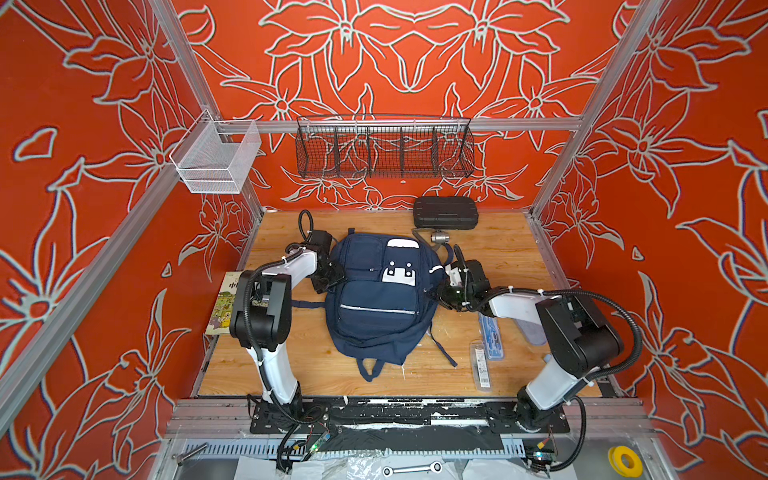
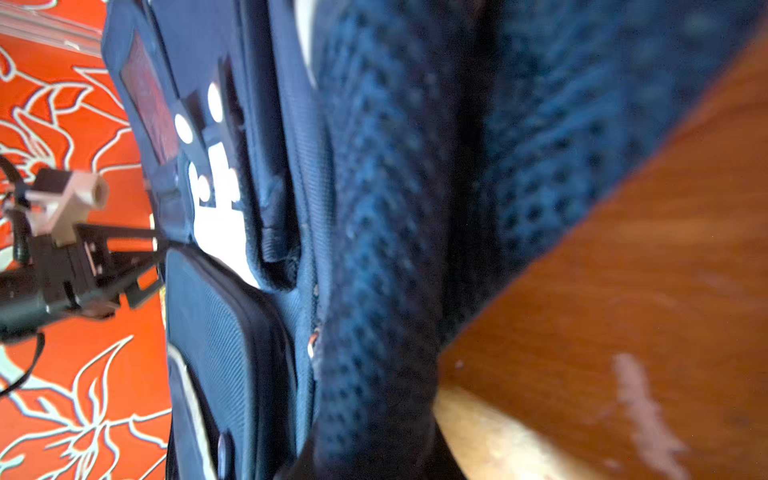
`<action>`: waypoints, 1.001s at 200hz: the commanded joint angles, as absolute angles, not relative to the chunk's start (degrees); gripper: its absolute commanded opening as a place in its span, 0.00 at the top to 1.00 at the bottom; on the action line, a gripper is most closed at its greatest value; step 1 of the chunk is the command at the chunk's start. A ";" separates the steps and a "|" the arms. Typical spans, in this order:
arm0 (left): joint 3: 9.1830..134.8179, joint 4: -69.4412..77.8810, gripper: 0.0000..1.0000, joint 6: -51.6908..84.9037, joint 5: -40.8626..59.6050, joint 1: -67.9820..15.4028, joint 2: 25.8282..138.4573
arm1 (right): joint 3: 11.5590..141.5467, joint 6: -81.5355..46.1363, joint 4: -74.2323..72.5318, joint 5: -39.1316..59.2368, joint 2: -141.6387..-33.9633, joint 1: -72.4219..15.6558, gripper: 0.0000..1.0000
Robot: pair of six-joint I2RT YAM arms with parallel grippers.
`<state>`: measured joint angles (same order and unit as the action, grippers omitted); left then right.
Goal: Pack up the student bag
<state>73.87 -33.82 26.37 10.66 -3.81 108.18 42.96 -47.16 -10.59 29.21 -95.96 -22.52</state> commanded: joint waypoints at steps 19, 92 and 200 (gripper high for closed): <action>86.71 -37.92 0.36 19.49 12.37 -3.81 116.11 | 47.43 -42.64 -6.13 34.83 -93.74 -27.74 0.52; 87.63 -42.93 0.21 17.96 13.05 0.27 111.08 | 36.74 -18.28 -2.80 17.42 -79.49 -27.95 0.36; 65.77 -41.81 0.14 31.73 21.09 -0.46 86.90 | 41.50 2.86 0.32 22.54 -88.59 -27.82 0.45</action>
<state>69.21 -41.91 27.20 18.17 0.27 89.43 37.93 -4.56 -0.21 20.56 -86.02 -27.73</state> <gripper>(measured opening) 0.859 0.558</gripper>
